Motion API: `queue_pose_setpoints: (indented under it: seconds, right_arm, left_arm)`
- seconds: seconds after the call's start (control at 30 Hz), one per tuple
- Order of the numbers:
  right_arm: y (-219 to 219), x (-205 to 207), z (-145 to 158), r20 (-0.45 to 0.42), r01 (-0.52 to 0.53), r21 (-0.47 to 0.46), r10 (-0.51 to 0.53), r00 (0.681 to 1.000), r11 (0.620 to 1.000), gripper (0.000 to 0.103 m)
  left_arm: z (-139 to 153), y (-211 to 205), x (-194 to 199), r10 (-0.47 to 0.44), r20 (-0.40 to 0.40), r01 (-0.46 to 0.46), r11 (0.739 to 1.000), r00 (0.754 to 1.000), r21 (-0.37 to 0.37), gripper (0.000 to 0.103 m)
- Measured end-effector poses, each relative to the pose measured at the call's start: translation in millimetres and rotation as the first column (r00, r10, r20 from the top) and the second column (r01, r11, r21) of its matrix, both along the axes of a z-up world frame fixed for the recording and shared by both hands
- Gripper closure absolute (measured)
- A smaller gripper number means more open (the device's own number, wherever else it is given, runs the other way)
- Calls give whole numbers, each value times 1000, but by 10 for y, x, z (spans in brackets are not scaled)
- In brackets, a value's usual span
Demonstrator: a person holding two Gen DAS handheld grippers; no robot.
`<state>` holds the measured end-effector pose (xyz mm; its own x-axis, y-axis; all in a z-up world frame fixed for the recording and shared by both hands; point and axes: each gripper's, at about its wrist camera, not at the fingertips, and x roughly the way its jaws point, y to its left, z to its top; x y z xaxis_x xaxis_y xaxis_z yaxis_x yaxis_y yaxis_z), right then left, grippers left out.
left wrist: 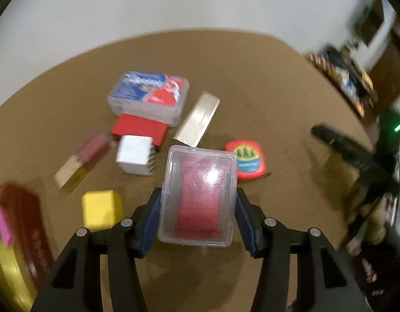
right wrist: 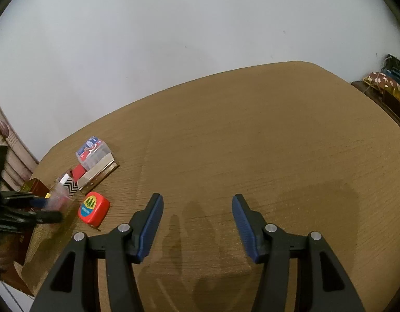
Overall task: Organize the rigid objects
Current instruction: 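Grasp the clear box with red card with the left gripper, place in tray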
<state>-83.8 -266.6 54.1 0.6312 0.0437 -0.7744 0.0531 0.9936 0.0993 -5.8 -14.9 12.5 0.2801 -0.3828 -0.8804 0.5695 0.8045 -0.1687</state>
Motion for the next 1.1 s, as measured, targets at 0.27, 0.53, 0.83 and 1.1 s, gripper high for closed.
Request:
queue_pose_setpoints:
  seconds: [0.27,0.53,0.83,1.1]
  right_arm:
    - [15,16,-31,-21,5,-4,-6,1000,1000,47]
    - [27,46,-76,-38,25,-13,-26,999,1000,46]
    - [70,65,-116,-50,27,-23,-28,998,999,45]
    - [70,56,-110,-51,24,-23,-26,998,999,43]
  left_arm:
    - [629,931,-159,248,109,-254,967,963,38,53]
    - [298,1998,329,454,26,-454,886,891,88,53]
    - [2,2021,608,469,-18,-465,879,883,100,53]
    - [-45,2063,599,495,2,-491,862,869,129,51]
